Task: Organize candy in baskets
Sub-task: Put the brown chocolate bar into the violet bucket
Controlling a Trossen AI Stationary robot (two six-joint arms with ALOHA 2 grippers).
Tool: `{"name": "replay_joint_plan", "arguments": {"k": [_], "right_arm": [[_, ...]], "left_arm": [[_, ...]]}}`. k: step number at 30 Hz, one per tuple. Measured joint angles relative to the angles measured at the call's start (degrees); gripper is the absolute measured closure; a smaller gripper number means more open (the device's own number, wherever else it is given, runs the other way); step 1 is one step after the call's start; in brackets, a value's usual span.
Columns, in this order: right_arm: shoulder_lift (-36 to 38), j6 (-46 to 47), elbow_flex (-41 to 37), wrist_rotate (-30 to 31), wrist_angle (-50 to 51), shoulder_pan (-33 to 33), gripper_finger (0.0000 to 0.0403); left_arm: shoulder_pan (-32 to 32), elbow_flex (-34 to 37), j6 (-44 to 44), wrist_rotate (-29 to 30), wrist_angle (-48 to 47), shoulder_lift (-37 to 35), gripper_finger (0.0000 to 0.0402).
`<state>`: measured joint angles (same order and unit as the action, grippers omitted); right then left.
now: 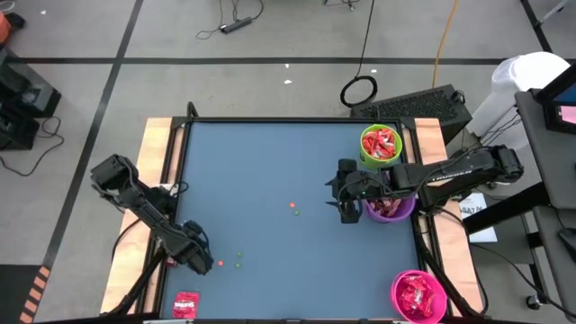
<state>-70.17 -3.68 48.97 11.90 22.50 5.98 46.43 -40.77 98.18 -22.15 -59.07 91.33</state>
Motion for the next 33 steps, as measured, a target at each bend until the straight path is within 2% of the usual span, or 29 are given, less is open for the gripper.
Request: {"name": "replay_joint_plan", "arguments": {"k": [5,9,14,18,22,25,29,33], "right_arm": [[0.0,0.0,0.0,0.0,0.02,0.0,0.0149],[0.0,1.26,0.0,-0.04,0.07,0.02,0.0149],[0.0,1.53,-0.17,-3.08,-0.51,0.4,0.0149],[0.0,2.06,-1.6,-5.13,-4.82,1.22,0.0149],[-0.35,3.67,-3.32,-6.29,-9.39,2.02,0.0149],[-1.77,5.79,-3.59,-6.38,-11.43,2.66,0.0149],[-5.47,6.8,-3.67,-6.61,-16.67,3.77,0.0138],[-10.22,6.93,-3.68,-14.45,-25.3,4.01,0.0117]], "left_arm": [[-0.45,-1.66,-2.85,0.15,-0.91,0.11,0.0318],[-0.87,-5.74,-5.76,2.65,-1.25,-0.53,0.0353],[-2.01,-12.64,-10.78,14.9,-1.23,-1.43,0.0359],[-3.56,-18.1,-18.61,27.6,0.04,-1.49,0.0359],[-5.39,-21.16,-29.59,40.48,6.3,-1.51,0.0352],[-6.35,-21.31,-40.08,48.36,14.61,-1.51,0.0352],[-8.65,-21.31,-55.51,53.5,26.65,-1.51,0.0351],[-11.5,-21.31,-68.46,56.49,39.08,-1.32,0.035]]}}
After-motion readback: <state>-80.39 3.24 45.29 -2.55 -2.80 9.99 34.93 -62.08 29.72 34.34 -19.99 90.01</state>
